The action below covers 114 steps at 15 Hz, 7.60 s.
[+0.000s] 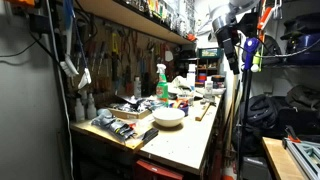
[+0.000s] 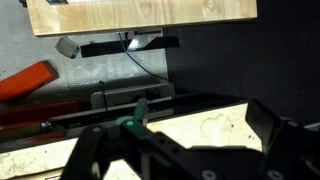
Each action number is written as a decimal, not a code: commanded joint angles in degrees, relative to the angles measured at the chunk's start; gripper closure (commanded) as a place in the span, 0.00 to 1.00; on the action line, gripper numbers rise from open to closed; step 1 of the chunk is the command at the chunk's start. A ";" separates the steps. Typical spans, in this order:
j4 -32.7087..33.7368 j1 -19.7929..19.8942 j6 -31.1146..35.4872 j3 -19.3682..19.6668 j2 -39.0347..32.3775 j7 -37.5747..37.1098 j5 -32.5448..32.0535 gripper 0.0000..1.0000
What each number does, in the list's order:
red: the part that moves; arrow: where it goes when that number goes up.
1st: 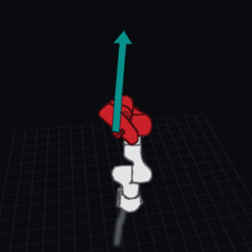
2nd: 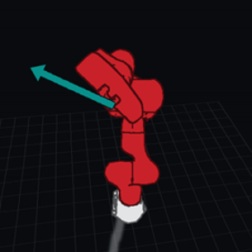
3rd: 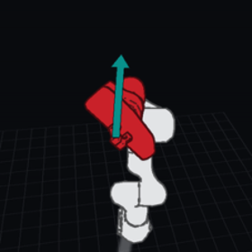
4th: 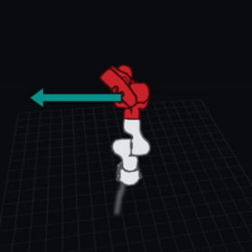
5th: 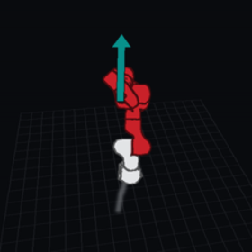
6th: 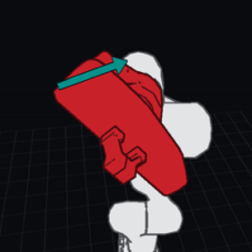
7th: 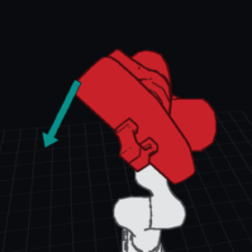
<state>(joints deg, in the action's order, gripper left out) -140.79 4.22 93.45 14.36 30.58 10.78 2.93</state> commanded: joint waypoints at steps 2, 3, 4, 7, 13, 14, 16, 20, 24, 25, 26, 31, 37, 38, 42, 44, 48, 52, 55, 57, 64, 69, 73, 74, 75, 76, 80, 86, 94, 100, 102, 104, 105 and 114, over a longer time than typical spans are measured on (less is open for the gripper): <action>0.15 1.39 -0.21 -1.18 -0.22 0.58 0.49 0.00; 0.15 1.39 -0.21 -1.18 -0.22 0.58 0.49 0.00; 0.15 1.39 -0.21 -1.18 -0.22 0.58 0.49 0.00; 0.99 1.08 10.71 -4.47 -3.97 -7.52 3.33 0.00; 5.51 1.91 36.77 -10.71 -14.04 -21.82 0.89 0.00; 6.02 2.39 40.81 -11.66 -16.01 -25.05 -0.57 0.00; 6.49 4.53 47.00 -13.23 -19.60 -32.09 -7.03 0.00; 6.39 4.68 46.58 -12.43 -20.78 -36.87 -10.87 0.00; 7.68 5.52 47.59 -12.33 -24.00 -39.92 -12.62 0.00; 7.84 6.12 49.35 -12.22 -24.95 -41.71 -14.05 0.00; 8.13 6.80 51.76 -11.92 -26.36 -43.82 -15.67 0.00; 11.72 6.70 59.81 -9.17 -34.80 -52.95 -20.91 0.00; 18.19 1.88 61.46 -4.36 -42.74 -59.89 -24.51 0.00; 18.66 1.38 59.12 -4.43 -42.42 -58.99 -21.94 0.00; 18.31 0.65 60.77 -3.55 -42.50 -57.34 -21.47 0.00; 18.82 0.64 61.56 -3.39 -43.53 -57.83 -21.65 0.00; 21.63 1.95 62.22 -3.31 -48.67 -51.75 -18.20 0.00; 24.69 2.63 61.35 -3.25 -52.88 -43.91 -11.98 0.07; 27.55 2.52 60.45 -2.66 -55.76 -40.22 -8.55 0.21; 29.32 2.26 59.35 -1.79 -57.42 -38.61 -7.56 0.24; 30.48 2.67 55.74 -0.66 -58.63 -34.38 -7.22 0.15; 27.53 4.99 53.95 -3.71 -54.51 -27.50 -1.66 0.10; 26.28 5.45 55.63 -3.86 -53.88 -26.82 2.24 0.15; 26.14 5.55 56.09 -4.01 -54.03 -26.97 3.26 0.20; 25.93 5.54 56.65 -4.13 -54.26 -27.27 4.23 0.32; 25.61 5.38 57.77 -4.15 -54.51 -27.72 5.01 0.40; 24.86 4.53 63.26 -3.82 -55.62 -28.90 6.63 0.40; 23.83 3.06 69.97 -2.31 -57.71 -30.86 5.66 0.62; 23.45 -1.37 68.61 4.51 -57.18 -34.41 0.19 0.96; 20.37 0.57 65.74 2.42 -49.06 -30.25 1.04 0.96; 19.54 -0.16 64.55 3.54 -46.66 -30.77 -0.61 0.96; 19.26 -1.22 62.52 5.70 -44.76 -33.30 -4.45 0.96; 18.78 -1.11 61.73 6.14 -43.56 -33.69 -6.40 0.96; 15.35 1.06 57.32 6.81 -39.73 -34.82 -18.32 0.96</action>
<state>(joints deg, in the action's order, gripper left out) -122.78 4.59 153.07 21.43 -11.45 -23.37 -11.85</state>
